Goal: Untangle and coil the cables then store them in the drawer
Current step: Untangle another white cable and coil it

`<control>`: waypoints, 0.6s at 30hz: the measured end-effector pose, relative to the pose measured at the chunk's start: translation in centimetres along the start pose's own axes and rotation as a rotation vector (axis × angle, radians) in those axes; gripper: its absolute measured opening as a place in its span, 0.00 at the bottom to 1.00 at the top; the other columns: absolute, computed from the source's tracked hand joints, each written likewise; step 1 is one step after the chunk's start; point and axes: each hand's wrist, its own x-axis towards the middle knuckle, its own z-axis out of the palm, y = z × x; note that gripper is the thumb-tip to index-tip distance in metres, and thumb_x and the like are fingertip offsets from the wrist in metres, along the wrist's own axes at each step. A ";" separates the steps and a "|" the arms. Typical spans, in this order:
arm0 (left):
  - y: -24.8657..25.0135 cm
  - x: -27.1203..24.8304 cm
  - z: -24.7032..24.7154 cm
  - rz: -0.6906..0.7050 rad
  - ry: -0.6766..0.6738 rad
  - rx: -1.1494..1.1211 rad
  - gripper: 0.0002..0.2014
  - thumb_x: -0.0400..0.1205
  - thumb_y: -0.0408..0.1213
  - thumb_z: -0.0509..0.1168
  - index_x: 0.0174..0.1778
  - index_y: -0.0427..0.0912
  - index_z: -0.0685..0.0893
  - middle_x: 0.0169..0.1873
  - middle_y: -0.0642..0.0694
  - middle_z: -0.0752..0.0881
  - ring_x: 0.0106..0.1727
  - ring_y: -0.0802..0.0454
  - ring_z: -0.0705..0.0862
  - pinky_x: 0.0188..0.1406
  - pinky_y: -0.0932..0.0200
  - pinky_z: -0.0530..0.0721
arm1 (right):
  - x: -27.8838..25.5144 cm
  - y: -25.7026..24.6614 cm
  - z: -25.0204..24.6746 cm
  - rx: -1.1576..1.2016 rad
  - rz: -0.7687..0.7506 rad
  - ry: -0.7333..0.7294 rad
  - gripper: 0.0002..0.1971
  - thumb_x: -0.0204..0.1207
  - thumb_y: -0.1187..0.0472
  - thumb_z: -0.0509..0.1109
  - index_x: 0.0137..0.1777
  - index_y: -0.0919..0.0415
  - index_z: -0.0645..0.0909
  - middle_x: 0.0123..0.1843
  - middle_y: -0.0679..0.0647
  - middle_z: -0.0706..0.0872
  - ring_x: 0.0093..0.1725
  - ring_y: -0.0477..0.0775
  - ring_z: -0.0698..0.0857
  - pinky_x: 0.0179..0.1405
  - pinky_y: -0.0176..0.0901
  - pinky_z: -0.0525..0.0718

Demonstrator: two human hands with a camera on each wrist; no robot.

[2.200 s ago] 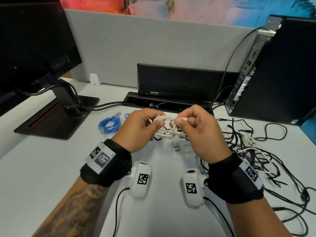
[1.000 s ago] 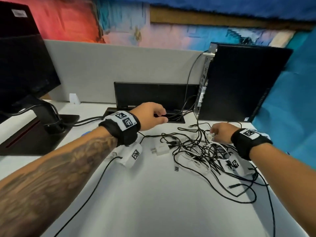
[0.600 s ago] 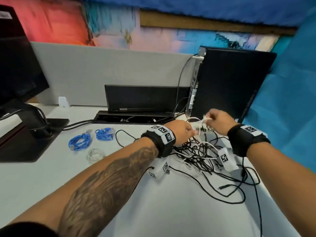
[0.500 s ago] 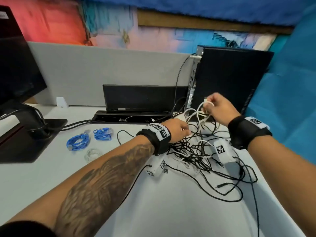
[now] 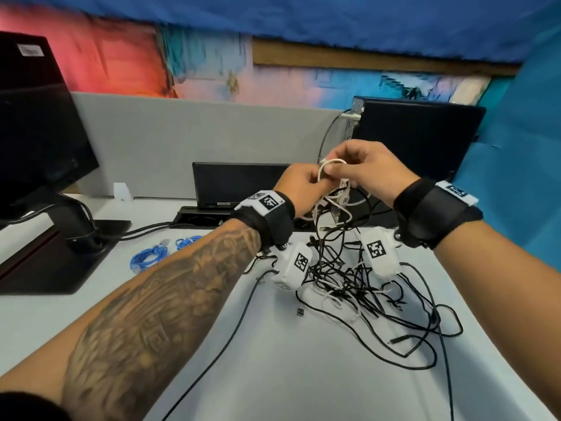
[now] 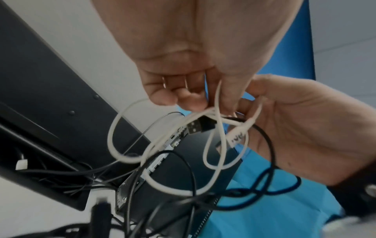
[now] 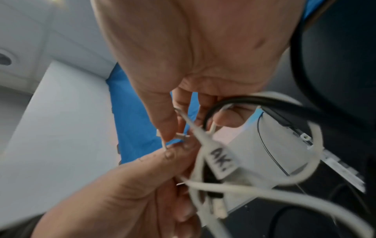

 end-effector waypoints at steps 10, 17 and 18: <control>0.0 -1.2 -1.8 -0.101 -0.193 -0.113 0.03 0.80 0.47 0.73 0.47 0.56 0.89 0.31 0.51 0.83 0.30 0.55 0.77 0.29 0.58 0.79 | -0.2 -0.7 1.2 0.113 -0.007 0.016 0.03 0.81 0.63 0.75 0.51 0.63 0.86 0.42 0.51 0.89 0.40 0.42 0.85 0.39 0.27 0.81; -0.6 -0.7 -3.3 -0.129 0.063 -0.205 0.11 0.86 0.40 0.66 0.40 0.45 0.89 0.27 0.45 0.79 0.26 0.55 0.76 0.22 0.61 0.78 | -0.3 0.7 1.3 -0.050 0.026 0.039 0.08 0.83 0.55 0.73 0.51 0.60 0.88 0.48 0.57 0.92 0.46 0.48 0.87 0.52 0.44 0.85; -0.8 -0.6 -3.9 -0.145 0.095 -0.275 0.12 0.87 0.39 0.64 0.40 0.45 0.88 0.25 0.46 0.78 0.25 0.55 0.74 0.20 0.62 0.77 | -0.5 1.4 0.9 -0.082 0.051 0.018 0.08 0.83 0.54 0.73 0.51 0.58 0.89 0.49 0.55 0.92 0.48 0.47 0.88 0.54 0.44 0.84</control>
